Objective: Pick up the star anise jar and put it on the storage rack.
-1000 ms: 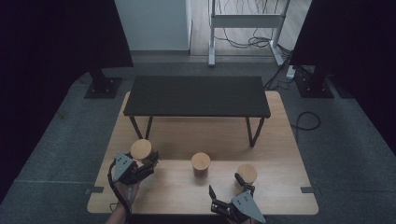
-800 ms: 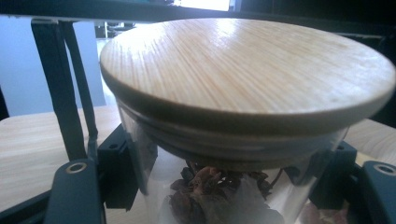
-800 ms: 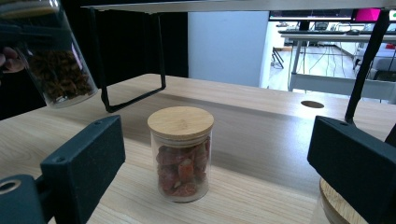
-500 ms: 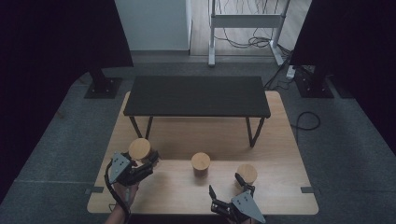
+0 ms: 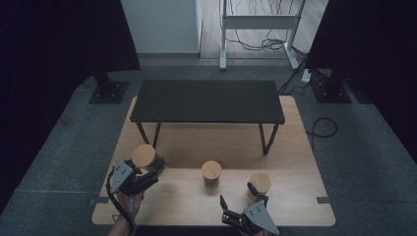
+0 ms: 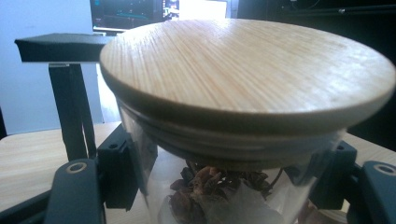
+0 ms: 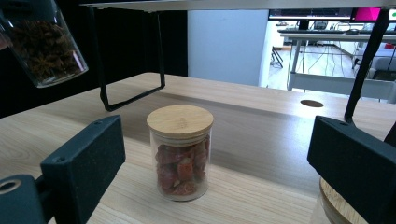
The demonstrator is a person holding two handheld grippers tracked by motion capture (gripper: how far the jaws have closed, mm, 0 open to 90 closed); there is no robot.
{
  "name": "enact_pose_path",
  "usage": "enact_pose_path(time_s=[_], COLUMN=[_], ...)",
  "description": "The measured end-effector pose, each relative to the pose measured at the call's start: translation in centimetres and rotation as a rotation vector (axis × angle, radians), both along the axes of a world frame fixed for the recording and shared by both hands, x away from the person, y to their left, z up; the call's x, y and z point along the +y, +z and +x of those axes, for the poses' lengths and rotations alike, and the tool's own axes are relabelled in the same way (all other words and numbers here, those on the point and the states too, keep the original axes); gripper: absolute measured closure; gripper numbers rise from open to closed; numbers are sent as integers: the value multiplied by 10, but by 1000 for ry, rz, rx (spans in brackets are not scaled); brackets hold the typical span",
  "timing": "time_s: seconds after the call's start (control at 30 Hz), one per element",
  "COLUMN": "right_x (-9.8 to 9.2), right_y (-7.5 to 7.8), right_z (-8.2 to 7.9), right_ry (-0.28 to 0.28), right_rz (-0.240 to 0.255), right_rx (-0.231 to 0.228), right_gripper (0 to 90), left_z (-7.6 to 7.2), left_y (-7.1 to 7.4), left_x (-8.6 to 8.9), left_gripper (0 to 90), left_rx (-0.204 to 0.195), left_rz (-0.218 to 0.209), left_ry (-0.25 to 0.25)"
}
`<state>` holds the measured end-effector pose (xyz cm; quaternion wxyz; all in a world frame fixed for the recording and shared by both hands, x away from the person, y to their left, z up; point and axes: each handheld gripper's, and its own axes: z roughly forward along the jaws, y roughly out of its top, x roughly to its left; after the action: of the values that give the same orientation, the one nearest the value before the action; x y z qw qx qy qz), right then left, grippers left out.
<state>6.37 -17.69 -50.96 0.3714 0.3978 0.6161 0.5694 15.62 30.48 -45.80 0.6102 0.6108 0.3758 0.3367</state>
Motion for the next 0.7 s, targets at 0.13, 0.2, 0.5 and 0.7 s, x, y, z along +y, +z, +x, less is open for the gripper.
enact_pose_path(time_s=[0.13,0.2,0.5,0.7], right_x=[0,0,1,1], right_y=[0,0,0,0], right_z=[0,0,0,0], right_ry=[0,-1,-2,-3], right_rz=[-1,0,-2,-1], right_rx=[1,1,2,2], right_gripper=[34,34,34,34], left_z=[-1,-1,-2,-3], left_y=[2,2,4,7], left_x=[1,1,4,4], left_gripper=[265,266,266,265], left_rx=[-6,-7,-13,-23], left_rz=[-6,-10,-23,-24], left_ry=[-5,-8,-9,-13])
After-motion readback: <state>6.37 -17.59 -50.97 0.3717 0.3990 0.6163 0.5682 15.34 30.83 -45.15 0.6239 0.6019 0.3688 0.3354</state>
